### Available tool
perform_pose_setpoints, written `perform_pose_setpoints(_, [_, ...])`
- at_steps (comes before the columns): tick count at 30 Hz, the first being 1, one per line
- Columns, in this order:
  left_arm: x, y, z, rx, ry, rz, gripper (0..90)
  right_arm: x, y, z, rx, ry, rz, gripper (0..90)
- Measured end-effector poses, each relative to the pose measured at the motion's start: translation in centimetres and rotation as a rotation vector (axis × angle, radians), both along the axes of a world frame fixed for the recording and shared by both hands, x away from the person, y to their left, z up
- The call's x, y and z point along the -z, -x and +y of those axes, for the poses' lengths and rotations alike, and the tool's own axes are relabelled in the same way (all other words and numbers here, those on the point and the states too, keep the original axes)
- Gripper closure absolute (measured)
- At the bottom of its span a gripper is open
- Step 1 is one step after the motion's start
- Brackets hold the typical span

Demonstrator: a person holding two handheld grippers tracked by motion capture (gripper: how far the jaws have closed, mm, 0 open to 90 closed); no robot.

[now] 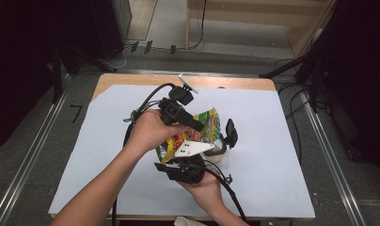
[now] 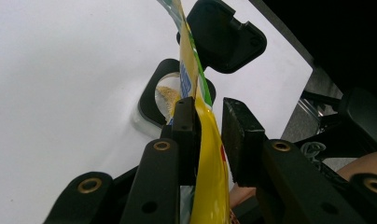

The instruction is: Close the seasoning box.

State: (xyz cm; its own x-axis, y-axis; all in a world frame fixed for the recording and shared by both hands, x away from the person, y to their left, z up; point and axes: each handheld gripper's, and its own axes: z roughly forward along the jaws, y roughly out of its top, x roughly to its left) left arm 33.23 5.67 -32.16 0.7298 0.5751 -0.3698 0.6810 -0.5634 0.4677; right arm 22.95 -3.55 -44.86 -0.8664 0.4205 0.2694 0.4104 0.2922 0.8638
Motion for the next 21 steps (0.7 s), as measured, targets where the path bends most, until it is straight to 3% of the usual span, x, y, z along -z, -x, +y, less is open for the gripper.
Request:
perform_pose_setpoints(10, [-0.76,0.31,-0.46,0.008,-0.029,-0.039,82.4,-0.23,-0.21,-0.19,0.010,-0.014,0.005,72.1])
perform_pose_setpoints(21, [-0.93,-0.17,-0.50,0.001,-0.012,-0.020,82.8,-0.79,-0.20,-0.42,-0.001,-0.030,-0.005,71.5])
